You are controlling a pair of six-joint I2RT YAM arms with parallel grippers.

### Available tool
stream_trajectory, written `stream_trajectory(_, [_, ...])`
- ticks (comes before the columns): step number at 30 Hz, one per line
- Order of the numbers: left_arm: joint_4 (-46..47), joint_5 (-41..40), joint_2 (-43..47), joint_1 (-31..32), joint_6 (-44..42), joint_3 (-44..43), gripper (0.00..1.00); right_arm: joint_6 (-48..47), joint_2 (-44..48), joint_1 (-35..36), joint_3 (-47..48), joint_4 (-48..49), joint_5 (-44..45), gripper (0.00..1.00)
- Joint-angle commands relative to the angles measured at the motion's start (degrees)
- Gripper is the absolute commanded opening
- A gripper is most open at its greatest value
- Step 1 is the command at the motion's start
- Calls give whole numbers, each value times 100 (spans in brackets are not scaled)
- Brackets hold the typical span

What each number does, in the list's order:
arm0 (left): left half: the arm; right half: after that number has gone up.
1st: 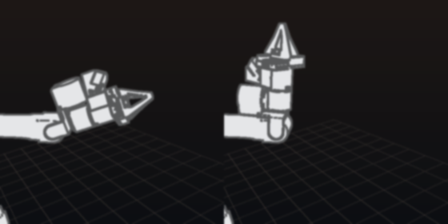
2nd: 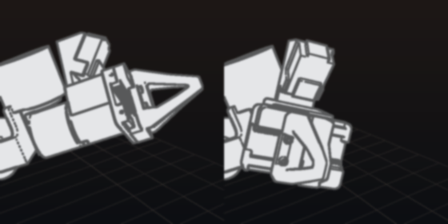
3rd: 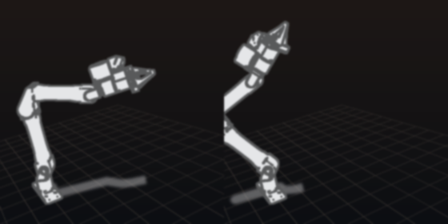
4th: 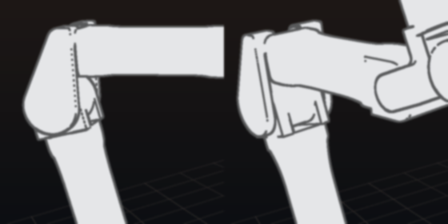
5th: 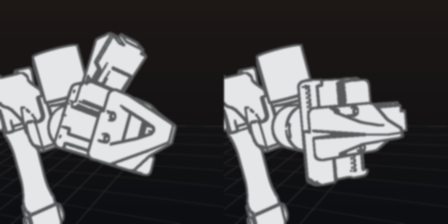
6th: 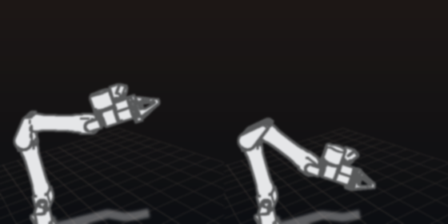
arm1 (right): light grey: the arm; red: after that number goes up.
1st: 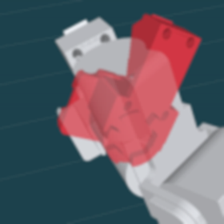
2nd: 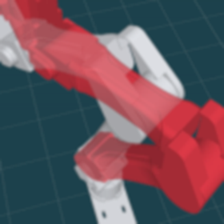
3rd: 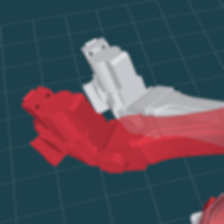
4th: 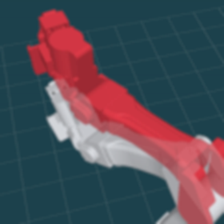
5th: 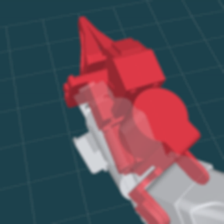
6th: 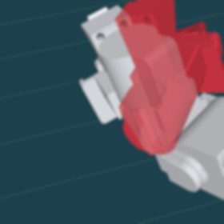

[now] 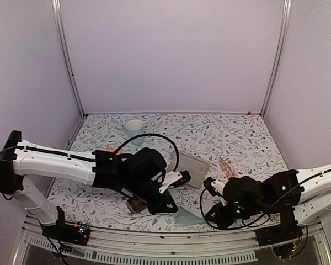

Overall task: Organize the sunglasses
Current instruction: Adjust the glasses cleaning cloth at the center of the board.

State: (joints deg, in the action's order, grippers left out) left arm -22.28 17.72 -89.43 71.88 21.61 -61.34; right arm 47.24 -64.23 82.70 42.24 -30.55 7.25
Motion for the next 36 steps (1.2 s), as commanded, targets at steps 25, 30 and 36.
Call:
stream_trajectory(25, [80, 680, -2068, -1072, -898, -1357, 0, -1220, -530, -2792, -612, 601, -1001, 0])
stream_trajectory(30, [-109, 775, -2434, -1169, -1139, -1740, 0, -1459, -755, -3062, -563, 728, -1210, 0])
stream_trajectory(36, [-277, 899, -2725, -1165, -1352, -1896, 0, -1628, -1020, -3223, -586, 787, -1437, 1])
